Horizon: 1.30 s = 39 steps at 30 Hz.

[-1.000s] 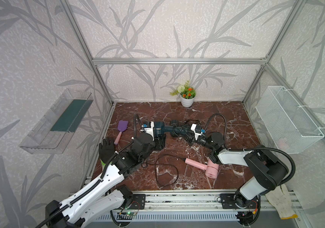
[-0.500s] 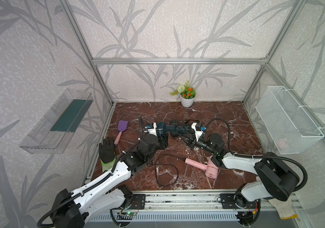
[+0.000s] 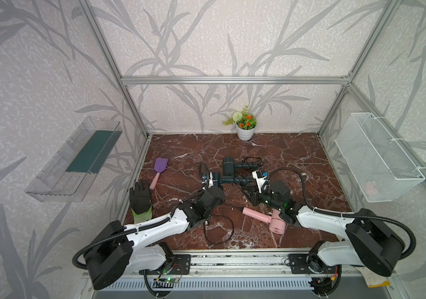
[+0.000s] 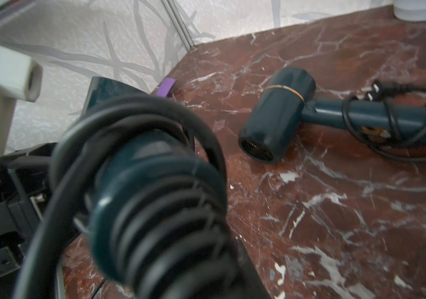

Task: Wrap the cord around the hair dryer
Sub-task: Place the hair dryer at the center of the board.

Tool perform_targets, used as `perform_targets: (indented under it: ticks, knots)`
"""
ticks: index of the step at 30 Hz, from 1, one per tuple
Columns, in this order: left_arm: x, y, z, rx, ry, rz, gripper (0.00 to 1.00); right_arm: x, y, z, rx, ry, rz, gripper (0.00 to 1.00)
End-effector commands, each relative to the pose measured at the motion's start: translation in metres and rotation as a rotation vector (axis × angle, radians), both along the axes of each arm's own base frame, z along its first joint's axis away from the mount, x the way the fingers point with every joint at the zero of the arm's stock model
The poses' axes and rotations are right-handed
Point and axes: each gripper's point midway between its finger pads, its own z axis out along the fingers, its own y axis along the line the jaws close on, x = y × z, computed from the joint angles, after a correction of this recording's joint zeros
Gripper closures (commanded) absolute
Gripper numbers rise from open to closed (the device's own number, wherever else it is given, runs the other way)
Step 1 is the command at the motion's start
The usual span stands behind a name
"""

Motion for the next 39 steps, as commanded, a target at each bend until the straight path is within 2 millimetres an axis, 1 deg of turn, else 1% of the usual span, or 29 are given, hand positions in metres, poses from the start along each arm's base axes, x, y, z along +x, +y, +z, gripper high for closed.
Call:
perform_targets:
  ticks: [1, 7, 10, 12, 17, 20, 26, 30, 34, 39]
  knots:
    - [0.018, 0.010, 0.010, 0.020, -0.049, 0.167, 1.00, -0.001, -0.012, -0.006, -0.001, 0.046, -0.077, 1.00]
    - [0.025, -0.005, -0.003, 0.050, -0.025, 0.217, 1.00, 0.000, -0.027, -0.017, -0.028, 0.087, -0.158, 1.00]
    - [0.029, -0.016, -0.015, 0.063, 0.008, 0.227, 1.00, 0.002, -0.032, -0.024, -0.059, 0.113, -0.186, 1.00]
    - [0.030, -0.021, -0.023, 0.093, 0.036, 0.236, 1.00, 0.003, -0.039, -0.027, -0.076, 0.132, -0.221, 1.00]
    - [0.028, -0.023, -0.045, 0.149, 0.115, 0.252, 1.00, 0.003, -0.055, -0.035, -0.124, 0.190, -0.293, 1.00]
    - [0.026, -0.026, -0.058, 0.180, 0.159, 0.241, 1.00, 0.000, -0.060, -0.041, -0.152, 0.227, -0.316, 1.00]
    - [0.024, -0.037, -0.080, 0.233, 0.250, 0.207, 1.00, -0.004, -0.062, -0.050, -0.207, 0.290, -0.316, 1.00]
    - [0.024, -0.040, -0.093, 0.268, 0.309, 0.191, 1.00, -0.002, -0.065, -0.054, -0.239, 0.312, -0.334, 1.00]
    - [0.025, -0.040, -0.104, 0.287, 0.366, 0.188, 1.00, 0.001, -0.063, -0.056, -0.263, 0.330, -0.339, 1.00]
    - [0.026, -0.033, -0.111, 0.321, 0.419, 0.204, 1.00, 0.003, -0.063, -0.062, -0.295, 0.351, -0.346, 1.00]
